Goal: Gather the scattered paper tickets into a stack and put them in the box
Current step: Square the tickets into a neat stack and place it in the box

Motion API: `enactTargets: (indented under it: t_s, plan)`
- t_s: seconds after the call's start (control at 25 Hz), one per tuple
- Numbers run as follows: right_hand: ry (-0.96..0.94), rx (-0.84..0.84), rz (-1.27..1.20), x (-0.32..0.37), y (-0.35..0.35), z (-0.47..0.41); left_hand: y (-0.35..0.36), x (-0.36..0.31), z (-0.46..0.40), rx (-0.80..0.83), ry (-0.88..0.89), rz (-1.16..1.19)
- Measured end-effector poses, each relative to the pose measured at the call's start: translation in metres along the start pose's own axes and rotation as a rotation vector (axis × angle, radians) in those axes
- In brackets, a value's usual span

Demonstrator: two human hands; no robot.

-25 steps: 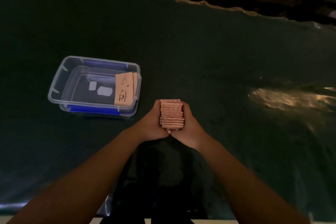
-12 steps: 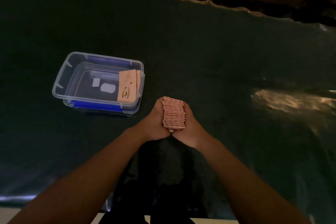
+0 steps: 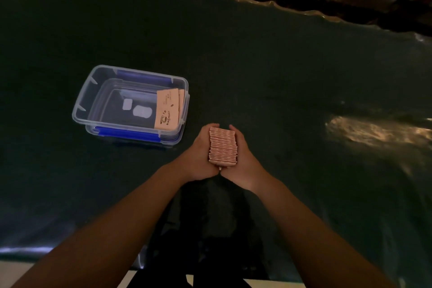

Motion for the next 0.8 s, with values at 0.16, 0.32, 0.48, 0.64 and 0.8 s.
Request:
enactTargets:
  t_s: [0.16,0.32,0.48,0.64,0.8]
  plan:
    - [-0.005,0.001,0.051,0.000,-0.006,-0.005,-0.004,0.001,0.000,-0.009,0.003,-0.021]
    - [0.006,0.034,0.074,-0.007,-0.003,-0.005,-0.003,0.009,0.000,0.038,-0.015,0.006]
    - [-0.007,-0.010,0.013,-0.008,-0.003,-0.010,-0.009,0.004,-0.002,-0.068,-0.013,0.031]
    - [-0.011,0.027,-0.088,-0.016,-0.009,-0.009,-0.013,0.004,-0.001,-0.052,-0.041,0.083]
    - [0.046,-0.032,-0.373,-0.037,-0.010,0.005,-0.017,0.007,0.002,-0.114,-0.131,0.345]
Point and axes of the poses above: each hand's wrist, its own z-axis away from the middle knuckle, its own y-axis out of the palm, x = y × z, the point moved 8 cm from there along -z, towards the middle knuckle, and after that the axes turned 8 degrees about x, right-handed, at the moved point
